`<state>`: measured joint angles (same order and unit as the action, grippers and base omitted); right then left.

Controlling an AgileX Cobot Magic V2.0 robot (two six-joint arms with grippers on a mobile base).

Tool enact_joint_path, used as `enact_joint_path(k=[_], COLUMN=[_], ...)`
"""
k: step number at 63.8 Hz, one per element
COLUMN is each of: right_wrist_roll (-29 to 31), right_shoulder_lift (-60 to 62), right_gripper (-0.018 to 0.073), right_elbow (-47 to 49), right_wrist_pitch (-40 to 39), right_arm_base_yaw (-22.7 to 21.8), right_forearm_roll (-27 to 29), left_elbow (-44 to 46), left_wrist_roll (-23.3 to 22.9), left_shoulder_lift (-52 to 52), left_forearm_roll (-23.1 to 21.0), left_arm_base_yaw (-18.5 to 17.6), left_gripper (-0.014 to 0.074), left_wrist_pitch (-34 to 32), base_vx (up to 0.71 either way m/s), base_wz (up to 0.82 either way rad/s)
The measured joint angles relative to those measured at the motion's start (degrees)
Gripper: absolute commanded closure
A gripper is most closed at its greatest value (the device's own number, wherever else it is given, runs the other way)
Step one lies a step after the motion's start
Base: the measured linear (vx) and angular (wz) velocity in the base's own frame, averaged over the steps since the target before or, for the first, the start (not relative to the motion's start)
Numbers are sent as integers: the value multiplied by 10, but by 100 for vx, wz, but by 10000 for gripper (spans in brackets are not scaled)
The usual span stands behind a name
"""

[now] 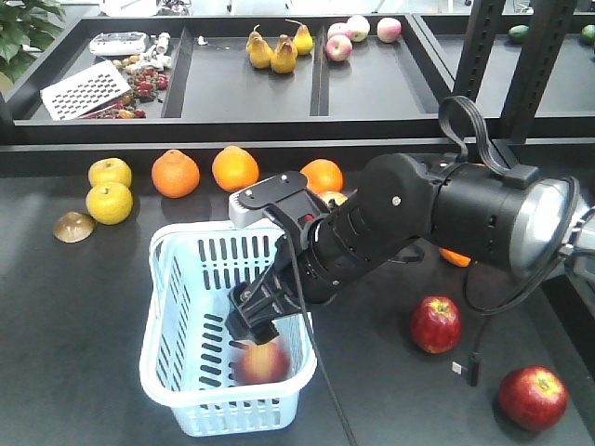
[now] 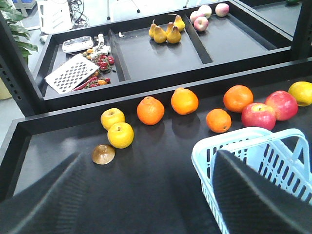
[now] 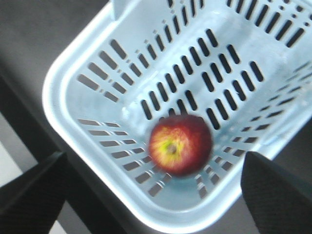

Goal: Pick three apples into basket with both arms
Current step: 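Carry the apple over the basket and release it inside, then move the right gripper to the next red apple and grasp it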

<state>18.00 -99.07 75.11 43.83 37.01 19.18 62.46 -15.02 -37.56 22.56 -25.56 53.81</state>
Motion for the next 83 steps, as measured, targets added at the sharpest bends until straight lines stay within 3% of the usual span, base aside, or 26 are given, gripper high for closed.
enact_joint_path(k=[16,28,37,46,54,68,83], right_wrist_roll=[-102,-143,-145,-140,-127,-83,-67], right_shoulder_lift=[45,55,25,-33,-85,-160,-218], right_gripper=[-151,-145,-134,-120,-106,-94,-82], right_elbow=[0,1,1,1,1,1,2], right_wrist_pitch=[54,86,88,88,80,33,-8], right_arm_base_yaw=[-25,-151,-247,-301,-315,-315,-315], right_forearm_roll=[-139,-203,-213,-216,-208,-131,-124], left_elbow=[0,0,0,0,0,0,0], left_wrist_roll=[0,0,0,0,0,0,0], left_shoulder_lift=[0,0,0,0,0,0,0], left_forearm_roll=[0,0,0,0,0,0,0], left_arm_base_yaw=[0,0,0,0,0,0,0], left_gripper=[74,74,74,74,74,74,74], left_wrist_pitch=[0,0,0,0,0,0,0], base_vx=[0,0,0,0,0,0,0], base_wz=[0,0,0,0,0,0,0])
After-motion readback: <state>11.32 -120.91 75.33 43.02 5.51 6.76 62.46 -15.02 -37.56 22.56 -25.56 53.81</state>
